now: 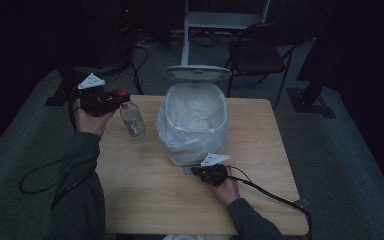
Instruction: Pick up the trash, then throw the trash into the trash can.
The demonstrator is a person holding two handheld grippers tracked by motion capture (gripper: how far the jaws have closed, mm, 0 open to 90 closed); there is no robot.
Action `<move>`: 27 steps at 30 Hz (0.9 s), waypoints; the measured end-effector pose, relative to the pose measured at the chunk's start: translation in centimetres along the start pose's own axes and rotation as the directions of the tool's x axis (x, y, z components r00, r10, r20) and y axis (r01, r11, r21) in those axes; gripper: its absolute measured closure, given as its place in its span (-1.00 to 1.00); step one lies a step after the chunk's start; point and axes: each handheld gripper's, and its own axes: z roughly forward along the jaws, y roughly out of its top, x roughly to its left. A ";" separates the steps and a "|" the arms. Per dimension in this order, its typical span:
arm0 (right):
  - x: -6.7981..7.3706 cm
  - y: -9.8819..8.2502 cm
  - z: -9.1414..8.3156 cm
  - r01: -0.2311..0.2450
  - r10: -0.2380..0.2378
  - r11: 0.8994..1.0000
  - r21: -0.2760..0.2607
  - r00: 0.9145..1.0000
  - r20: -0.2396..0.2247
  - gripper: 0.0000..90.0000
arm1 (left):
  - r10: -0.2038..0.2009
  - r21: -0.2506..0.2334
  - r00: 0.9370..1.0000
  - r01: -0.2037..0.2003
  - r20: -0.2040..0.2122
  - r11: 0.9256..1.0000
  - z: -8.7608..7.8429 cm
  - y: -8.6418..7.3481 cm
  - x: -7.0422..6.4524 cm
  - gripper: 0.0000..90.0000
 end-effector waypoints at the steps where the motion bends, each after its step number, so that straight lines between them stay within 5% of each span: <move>1: 0.0 0.0 0.0 -0.002 0.002 1.000 -0.001 1.000 -0.001 1.00 | 0.003 -0.002 1.000 -0.003 0.000 1.000 -0.1 0.1 0.0 0.40; 27: 0.0 0.0 0.0 -0.006 0.006 1.000 0.002 1.000 -0.002 1.00 | 0.069 -0.036 0.997 -0.068 0.033 0.997 -2.0 4.1 -1.2 0.40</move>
